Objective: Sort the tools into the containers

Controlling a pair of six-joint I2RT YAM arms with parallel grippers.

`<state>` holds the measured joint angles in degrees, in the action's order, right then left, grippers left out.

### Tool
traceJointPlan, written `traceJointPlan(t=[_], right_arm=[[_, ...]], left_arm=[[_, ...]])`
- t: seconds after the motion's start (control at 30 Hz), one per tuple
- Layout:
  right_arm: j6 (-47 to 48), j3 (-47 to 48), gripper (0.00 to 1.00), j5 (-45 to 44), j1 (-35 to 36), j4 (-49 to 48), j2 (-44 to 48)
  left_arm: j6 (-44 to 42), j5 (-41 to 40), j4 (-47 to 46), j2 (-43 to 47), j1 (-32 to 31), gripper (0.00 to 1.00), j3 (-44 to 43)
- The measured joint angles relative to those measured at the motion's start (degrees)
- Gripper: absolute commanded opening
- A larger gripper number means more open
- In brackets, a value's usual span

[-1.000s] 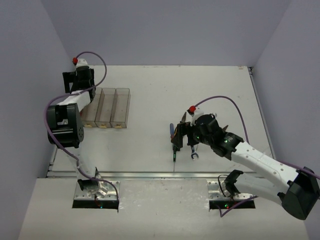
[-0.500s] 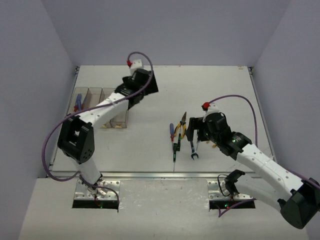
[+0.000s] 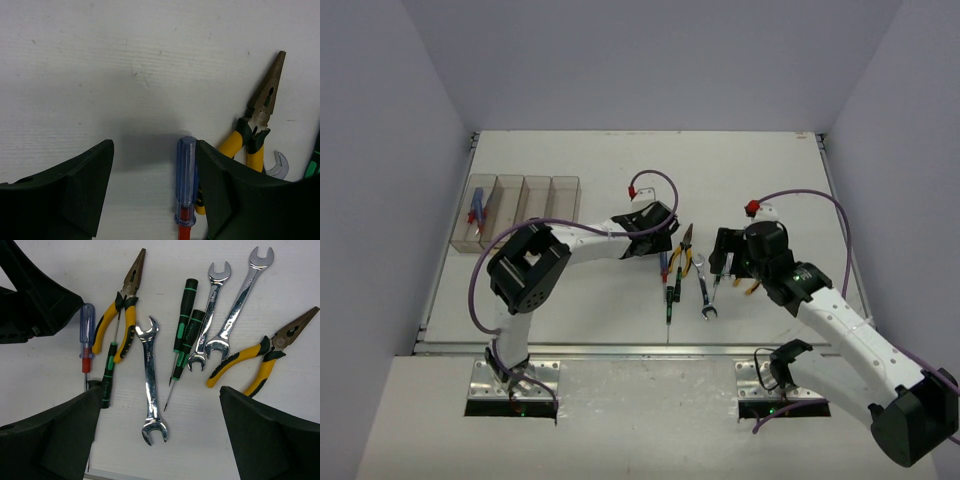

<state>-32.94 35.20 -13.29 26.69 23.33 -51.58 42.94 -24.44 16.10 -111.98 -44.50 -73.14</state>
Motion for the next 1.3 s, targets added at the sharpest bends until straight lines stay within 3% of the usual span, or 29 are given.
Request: traceJointPlan(t=[0.3,0.5,0.67,0.8,0.97,1.2,1.3], right_arm=[[0.0,0.0,0.99,0.8,-0.2,0.3,-1.5],[0.0,0.0,0.99,1.1,-0.3,0.4,-1.5],[0.0,0.0,0.99,1.4,-0.3,0.5,-1.6],[0.0,0.0,0.99,1.5,-0.4,0.8,-1.8],[0.0,0.0,0.99,1.6,-0.4,0.8,-1.8],[0.0,0.0,0.99,1.8,-0.7,0.8,-1.8],[0.0,0.0,0.99,2.0,-0.7,0.8,-1.9]], left_arm=[[1.4,0.4,-1.3,-1.5,-1.7,0.51,-0.5],[2.1,-2.1,-1.3,-4.2,-2.7,0.48,-1.3],[2.3,-3.1,-1.1,-4.6,-3.3,0.34,-1.7],[2.5,-4.6,0.3,-5.7,-4.3,0.3,-3.1],[2.8,-6.5,1.0,-6.2,-5.8,0.0,-3.6],[1.9,-7.7,1.5,-6.2,-6.6,0.0,-3.6],[-5.8,-7.7,1.4,-5.6,-6.4,0.0,-3.5]])
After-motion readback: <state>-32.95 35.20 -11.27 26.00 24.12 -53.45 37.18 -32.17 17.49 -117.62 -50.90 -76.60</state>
